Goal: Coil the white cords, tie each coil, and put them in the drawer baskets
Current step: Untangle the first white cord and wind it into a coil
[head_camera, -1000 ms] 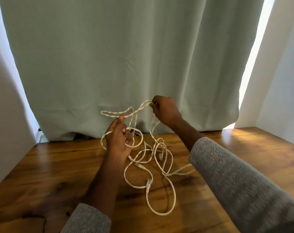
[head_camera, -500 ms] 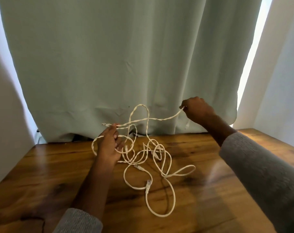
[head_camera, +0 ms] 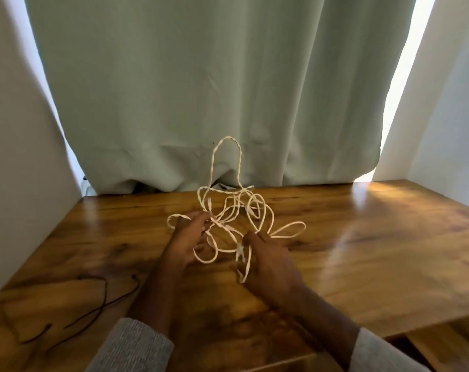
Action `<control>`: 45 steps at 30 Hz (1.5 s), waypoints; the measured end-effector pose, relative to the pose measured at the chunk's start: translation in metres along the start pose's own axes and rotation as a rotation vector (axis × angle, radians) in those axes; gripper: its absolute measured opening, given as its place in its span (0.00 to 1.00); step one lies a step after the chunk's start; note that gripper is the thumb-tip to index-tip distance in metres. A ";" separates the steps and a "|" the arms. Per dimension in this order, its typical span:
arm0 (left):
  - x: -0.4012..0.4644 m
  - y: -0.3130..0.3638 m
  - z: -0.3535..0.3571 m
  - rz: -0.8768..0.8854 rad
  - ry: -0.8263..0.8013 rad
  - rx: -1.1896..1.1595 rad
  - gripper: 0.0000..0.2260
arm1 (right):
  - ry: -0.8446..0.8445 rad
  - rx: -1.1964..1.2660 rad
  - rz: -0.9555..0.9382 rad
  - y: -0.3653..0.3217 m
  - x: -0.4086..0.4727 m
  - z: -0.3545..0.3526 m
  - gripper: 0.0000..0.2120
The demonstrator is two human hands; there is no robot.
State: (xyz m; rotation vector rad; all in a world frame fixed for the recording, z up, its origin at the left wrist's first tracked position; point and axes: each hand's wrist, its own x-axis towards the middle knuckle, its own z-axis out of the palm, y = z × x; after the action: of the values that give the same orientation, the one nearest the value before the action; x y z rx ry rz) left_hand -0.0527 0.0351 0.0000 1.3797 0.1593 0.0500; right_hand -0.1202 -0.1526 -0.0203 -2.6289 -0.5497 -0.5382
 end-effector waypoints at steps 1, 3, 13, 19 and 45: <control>-0.005 -0.006 -0.004 0.004 -0.022 0.034 0.07 | -0.016 0.016 0.028 0.001 -0.003 0.011 0.17; -0.011 -0.017 -0.012 0.007 -0.063 0.053 0.06 | 0.001 0.052 0.080 0.008 0.001 0.024 0.13; -0.041 -0.040 -0.018 0.149 -0.098 0.223 0.05 | 0.081 -0.024 0.102 0.042 0.077 -0.002 0.14; -0.053 -0.032 -0.011 0.168 -0.215 0.373 0.08 | 0.708 0.109 -0.010 0.043 0.096 -0.111 0.05; -0.066 -0.034 -0.008 0.254 -0.054 0.474 0.09 | 0.355 0.007 -0.041 0.069 -0.009 -0.032 0.19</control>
State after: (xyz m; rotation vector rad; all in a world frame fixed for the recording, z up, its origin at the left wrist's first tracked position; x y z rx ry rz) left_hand -0.1207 0.0281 -0.0298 1.8671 -0.0563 0.1960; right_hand -0.1067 -0.2278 -0.0177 -2.4385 -0.4897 -0.9867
